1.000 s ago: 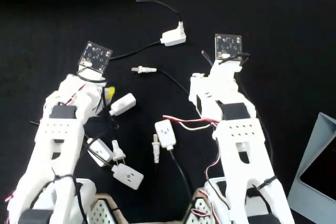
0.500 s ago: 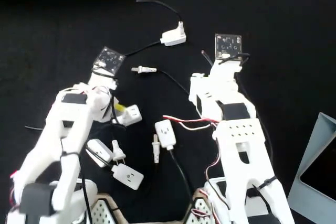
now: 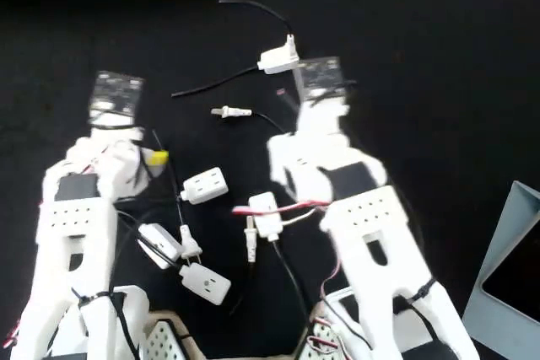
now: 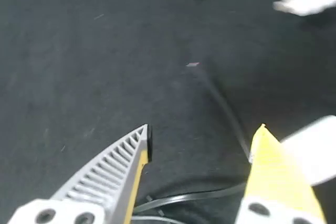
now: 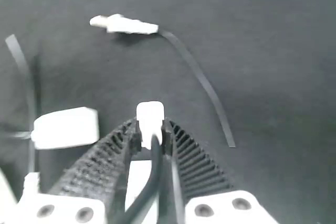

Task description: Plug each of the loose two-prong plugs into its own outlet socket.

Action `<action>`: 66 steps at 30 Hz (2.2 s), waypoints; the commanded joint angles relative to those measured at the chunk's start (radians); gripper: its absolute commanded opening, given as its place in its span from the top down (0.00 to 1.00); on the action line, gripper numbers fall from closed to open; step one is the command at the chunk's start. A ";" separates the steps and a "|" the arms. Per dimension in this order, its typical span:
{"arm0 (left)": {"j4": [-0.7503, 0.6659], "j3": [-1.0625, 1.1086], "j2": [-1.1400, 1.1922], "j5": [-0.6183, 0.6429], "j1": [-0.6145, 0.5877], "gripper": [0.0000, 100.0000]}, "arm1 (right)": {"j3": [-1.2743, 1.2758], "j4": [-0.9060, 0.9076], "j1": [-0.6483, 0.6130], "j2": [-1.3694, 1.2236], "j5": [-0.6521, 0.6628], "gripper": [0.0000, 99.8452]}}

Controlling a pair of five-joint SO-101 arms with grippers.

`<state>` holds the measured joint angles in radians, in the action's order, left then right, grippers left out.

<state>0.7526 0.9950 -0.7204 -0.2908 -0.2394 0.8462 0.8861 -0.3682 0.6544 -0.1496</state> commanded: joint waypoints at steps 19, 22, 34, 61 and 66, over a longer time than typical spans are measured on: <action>-0.160 0.194 -0.037 0.184 -0.094 0.69 | -0.331 -0.021 -0.295 -0.519 -0.152 0.99; -0.160 0.194 -0.037 0.184 -0.094 0.69 | -0.326 -0.044 -0.295 -0.544 -0.150 0.99; -0.160 0.196 -0.037 0.184 -0.096 0.69 | -0.315 -0.034 -0.288 -0.555 -0.149 0.99; -0.160 0.196 -0.037 0.184 -0.091 0.69 | -0.237 -0.071 -0.284 -0.556 -0.146 0.99; -0.160 0.196 -0.037 0.184 -0.094 0.69 | -0.225 -0.077 -0.362 -0.556 -0.146 0.99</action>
<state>0.6099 1.1960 -0.7311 -0.1189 -0.3268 0.6206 0.8201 -0.6828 0.0959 -0.2892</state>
